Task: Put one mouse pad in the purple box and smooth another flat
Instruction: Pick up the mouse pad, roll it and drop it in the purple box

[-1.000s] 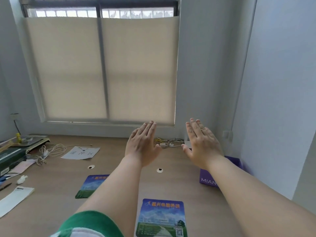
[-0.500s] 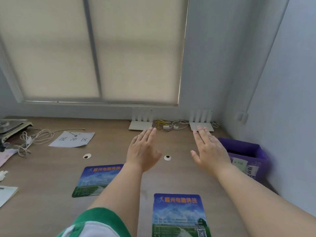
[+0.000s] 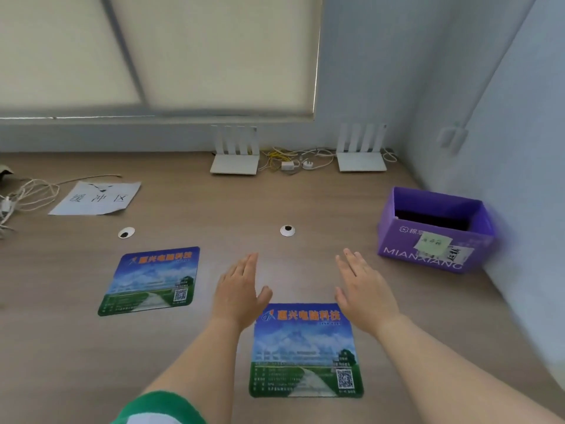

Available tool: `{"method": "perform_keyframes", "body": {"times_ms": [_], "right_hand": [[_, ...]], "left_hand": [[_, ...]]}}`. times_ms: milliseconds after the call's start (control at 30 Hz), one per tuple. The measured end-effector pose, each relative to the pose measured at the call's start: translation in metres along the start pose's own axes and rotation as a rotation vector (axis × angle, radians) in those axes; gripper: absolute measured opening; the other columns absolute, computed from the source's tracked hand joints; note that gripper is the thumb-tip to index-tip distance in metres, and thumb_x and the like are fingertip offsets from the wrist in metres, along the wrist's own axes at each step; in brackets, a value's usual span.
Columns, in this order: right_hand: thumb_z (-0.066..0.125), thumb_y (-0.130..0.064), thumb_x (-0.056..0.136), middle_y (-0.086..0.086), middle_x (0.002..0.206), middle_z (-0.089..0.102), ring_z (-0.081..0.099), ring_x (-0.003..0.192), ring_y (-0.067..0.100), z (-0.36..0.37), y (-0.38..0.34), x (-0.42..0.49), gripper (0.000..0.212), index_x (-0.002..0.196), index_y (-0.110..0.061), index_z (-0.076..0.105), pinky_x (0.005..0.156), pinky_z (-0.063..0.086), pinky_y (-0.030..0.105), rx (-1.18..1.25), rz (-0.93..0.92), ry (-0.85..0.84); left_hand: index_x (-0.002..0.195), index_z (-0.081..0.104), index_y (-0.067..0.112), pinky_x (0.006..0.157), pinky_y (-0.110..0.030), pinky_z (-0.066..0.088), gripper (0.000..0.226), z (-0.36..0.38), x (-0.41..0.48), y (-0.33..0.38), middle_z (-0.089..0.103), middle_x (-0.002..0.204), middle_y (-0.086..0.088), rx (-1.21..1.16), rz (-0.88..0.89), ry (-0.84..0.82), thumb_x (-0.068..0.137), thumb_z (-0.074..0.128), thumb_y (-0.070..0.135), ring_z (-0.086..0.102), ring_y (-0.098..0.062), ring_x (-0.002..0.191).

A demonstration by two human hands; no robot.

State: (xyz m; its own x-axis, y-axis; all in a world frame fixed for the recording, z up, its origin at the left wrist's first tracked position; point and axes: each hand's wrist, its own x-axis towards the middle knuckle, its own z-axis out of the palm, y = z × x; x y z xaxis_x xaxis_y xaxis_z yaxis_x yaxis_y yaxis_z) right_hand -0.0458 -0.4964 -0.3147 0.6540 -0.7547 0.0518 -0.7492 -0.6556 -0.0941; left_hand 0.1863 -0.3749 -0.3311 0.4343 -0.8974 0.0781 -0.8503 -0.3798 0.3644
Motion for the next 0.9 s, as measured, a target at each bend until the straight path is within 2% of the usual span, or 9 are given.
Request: {"method": "perform_keyframes", "body": {"times_ms": [133,233,367,533,633,700,767,833,900], "right_hand": [[0.046,-0.032,0.089,0.011,0.154,0.031,0.026,0.142,0.027,0.036,0.019,0.001,0.063,0.146,-0.009,0.028,0.111,0.031,0.04,0.07,-0.005,-0.071],[0.04,-0.034,0.093,0.007,0.156,0.025,0.02,0.144,0.023,0.065,0.03,-0.007,0.061,0.148,-0.012,0.022,0.115,0.024,0.038,0.113,-0.01,-0.171],[0.037,-0.035,0.094,0.004,0.157,0.024,0.022,0.143,0.021,0.098,0.039,-0.023,0.061,0.149,-0.015,0.02,0.117,0.023,0.036,0.16,0.042,-0.314],[0.038,-0.031,0.093,0.005,0.142,0.045,0.043,0.127,0.023,0.124,0.043,-0.035,0.051,0.141,-0.015,0.036,0.104,0.04,0.037,0.278,0.196,-0.415],[0.041,-0.027,0.088,0.004,0.122,0.059,0.054,0.111,0.022,0.133,0.045,-0.041,0.038,0.123,-0.02,0.052,0.09,0.048,0.036,0.42,0.334,-0.402],[0.046,-0.021,0.087,0.009,0.114,0.062,0.057,0.105,0.026,0.137,0.044,-0.045,0.03,0.114,-0.014,0.057,0.088,0.049,0.039,0.49,0.436,-0.365],[0.049,-0.019,0.088,0.012,0.115,0.064,0.06,0.101,0.027,0.141,0.041,-0.047,0.031,0.116,-0.008,0.059,0.089,0.049,0.041,0.588,0.571,-0.302],[0.05,-0.018,0.09,0.011,0.118,0.065,0.061,0.103,0.027,0.145,0.038,-0.048,0.034,0.121,-0.008,0.058,0.093,0.049,0.041,0.675,0.682,-0.247],[0.05,-0.017,0.091,0.01,0.118,0.066,0.061,0.104,0.026,0.147,0.034,-0.048,0.033,0.121,-0.008,0.059,0.093,0.048,0.039,0.738,0.74,-0.221]], "left_hand": [[0.152,0.018,0.017,0.111,-0.04,0.032,0.077,0.039,-0.004,-0.001,0.038,0.152,-0.003,-0.06,-0.16,-0.065,0.086,0.051,0.041,0.034,-0.023,0.137],[0.15,0.023,0.017,0.104,-0.041,0.038,0.074,0.068,-0.012,0.0,0.049,0.142,-0.003,-0.11,-0.265,-0.101,0.087,0.054,0.042,0.044,-0.024,0.128],[0.146,0.033,0.018,0.103,-0.041,0.041,0.067,0.099,-0.031,-0.004,0.052,0.139,-0.002,-0.269,-0.409,-0.179,0.087,0.059,0.034,0.048,-0.022,0.125],[0.139,0.044,0.014,0.103,-0.043,0.043,0.056,0.119,-0.045,-0.018,0.052,0.133,-0.008,-0.41,-0.536,-0.229,0.087,0.058,0.026,0.052,-0.022,0.119],[0.138,0.045,0.008,0.101,-0.042,0.044,0.054,0.124,-0.048,-0.027,0.053,0.131,-0.011,-0.436,-0.613,-0.251,0.088,0.057,0.024,0.055,-0.025,0.116],[0.135,0.048,0.005,0.099,-0.041,0.044,0.053,0.129,-0.05,-0.033,0.057,0.125,-0.011,-0.405,-0.629,-0.244,0.087,0.058,0.025,0.056,-0.026,0.113],[0.124,0.056,0.005,0.093,-0.036,0.044,0.043,0.133,-0.053,-0.037,0.06,0.114,-0.008,-0.407,-0.643,-0.24,0.087,0.057,0.026,0.057,-0.024,0.105],[0.101,0.063,0.01,0.081,-0.034,0.045,0.024,0.135,-0.054,-0.038,0.062,0.097,-0.003,-0.406,-0.637,-0.229,0.086,0.055,0.028,0.058,-0.023,0.09],[0.084,0.062,0.01,0.069,-0.041,0.049,0.027,0.141,-0.054,-0.041,0.065,0.079,-0.007,-0.44,-0.636,-0.206,0.08,0.05,0.034,0.059,-0.027,0.077]]}}
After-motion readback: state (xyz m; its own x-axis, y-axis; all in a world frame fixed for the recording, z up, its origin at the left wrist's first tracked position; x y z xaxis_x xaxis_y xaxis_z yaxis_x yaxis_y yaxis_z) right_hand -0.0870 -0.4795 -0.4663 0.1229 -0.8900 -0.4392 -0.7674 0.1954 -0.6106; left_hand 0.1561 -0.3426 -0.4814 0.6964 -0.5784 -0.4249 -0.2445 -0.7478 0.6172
